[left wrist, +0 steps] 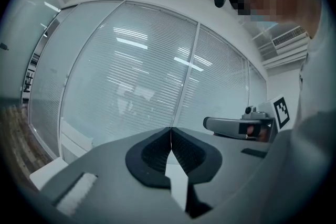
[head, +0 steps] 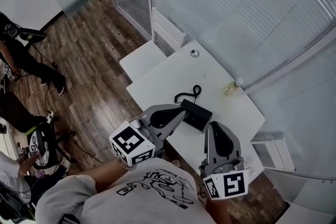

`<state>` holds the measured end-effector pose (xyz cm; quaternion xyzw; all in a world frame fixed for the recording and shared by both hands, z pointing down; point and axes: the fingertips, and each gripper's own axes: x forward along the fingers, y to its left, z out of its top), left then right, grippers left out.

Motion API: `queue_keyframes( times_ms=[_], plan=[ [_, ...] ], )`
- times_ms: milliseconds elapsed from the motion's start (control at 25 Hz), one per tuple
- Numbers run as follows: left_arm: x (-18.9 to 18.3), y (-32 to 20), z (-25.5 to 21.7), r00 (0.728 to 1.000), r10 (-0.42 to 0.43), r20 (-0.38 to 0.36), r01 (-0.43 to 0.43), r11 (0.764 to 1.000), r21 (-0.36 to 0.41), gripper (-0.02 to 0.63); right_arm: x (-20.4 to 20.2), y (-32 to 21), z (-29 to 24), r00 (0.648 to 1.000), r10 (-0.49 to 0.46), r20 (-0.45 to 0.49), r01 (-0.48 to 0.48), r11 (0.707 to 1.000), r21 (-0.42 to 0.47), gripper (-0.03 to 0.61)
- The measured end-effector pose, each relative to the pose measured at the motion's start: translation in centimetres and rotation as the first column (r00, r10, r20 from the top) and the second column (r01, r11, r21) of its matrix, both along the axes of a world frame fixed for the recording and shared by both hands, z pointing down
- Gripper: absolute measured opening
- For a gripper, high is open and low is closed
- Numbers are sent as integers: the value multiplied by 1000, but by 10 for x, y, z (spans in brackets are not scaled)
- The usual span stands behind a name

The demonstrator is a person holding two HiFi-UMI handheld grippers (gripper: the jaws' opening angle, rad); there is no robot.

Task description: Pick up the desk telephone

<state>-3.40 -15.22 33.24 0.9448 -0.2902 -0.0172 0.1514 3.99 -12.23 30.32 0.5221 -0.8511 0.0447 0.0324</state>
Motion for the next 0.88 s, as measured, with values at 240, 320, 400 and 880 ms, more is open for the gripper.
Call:
queue_keyframes(
  times_ms=[240, 320, 400, 880],
  plan=[
    [-15, -41, 7, 997, 76, 0, -76, 997, -10, 3, -18, -37, 7, 997, 71, -13, -71, 997, -10, 21],
    [-14, -48, 10, 995, 102, 1, -102, 995, -19, 3, -17, -41, 11, 995, 100, -12, -101, 995, -22, 21],
    [-12, -51, 11, 992, 126, 0, -126, 992, -25, 5, -13, -43, 14, 992, 127, -17, -127, 991, -34, 21],
    [12, -77, 41, 983, 185, -2, -185, 981, -56, 6, 13, -61, 45, 983, 175, -48, -180, 978, -102, 21]
  ],
)
